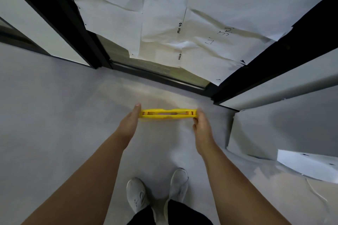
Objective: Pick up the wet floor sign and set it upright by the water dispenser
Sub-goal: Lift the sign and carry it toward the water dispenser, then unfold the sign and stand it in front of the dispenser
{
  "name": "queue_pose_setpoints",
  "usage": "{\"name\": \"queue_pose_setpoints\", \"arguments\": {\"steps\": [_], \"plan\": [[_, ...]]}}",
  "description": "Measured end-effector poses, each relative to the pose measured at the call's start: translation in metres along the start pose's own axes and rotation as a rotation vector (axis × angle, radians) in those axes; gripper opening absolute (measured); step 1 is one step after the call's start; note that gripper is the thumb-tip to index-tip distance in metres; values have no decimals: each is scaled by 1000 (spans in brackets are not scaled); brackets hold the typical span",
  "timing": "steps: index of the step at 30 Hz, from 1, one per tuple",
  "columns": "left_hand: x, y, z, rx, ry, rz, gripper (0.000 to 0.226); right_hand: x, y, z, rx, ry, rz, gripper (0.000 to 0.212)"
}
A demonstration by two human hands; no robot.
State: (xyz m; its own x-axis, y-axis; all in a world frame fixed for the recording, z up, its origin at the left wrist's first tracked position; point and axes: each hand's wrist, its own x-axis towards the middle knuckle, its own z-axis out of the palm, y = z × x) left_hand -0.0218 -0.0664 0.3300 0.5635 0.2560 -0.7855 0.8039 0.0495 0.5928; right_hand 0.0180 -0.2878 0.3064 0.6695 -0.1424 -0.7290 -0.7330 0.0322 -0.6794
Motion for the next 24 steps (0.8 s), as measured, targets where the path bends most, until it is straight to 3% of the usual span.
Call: {"name": "queue_pose_setpoints", "arguments": {"steps": [2, 8, 16, 20, 24], "plan": [[-11, -8, 6, 12, 24, -39, 77, -8, 0, -7, -37, -18, 39, 50], [-55, -21, 29, 127, 44, -16, 68, -35, 4, -44, -203, -10, 126, 44], [-104, -46, 54, 272, -16, 34, 64, -96, 42, -89, -132, 32, -8, 46], [-131, -81, 62, 336, -64, 46, 69, -127, 81, -122, -116, 54, 5, 21], [-159, -115, 76, 365, -105, 72, 69, -157, 109, -150, -155, 93, -5, 36]]}}
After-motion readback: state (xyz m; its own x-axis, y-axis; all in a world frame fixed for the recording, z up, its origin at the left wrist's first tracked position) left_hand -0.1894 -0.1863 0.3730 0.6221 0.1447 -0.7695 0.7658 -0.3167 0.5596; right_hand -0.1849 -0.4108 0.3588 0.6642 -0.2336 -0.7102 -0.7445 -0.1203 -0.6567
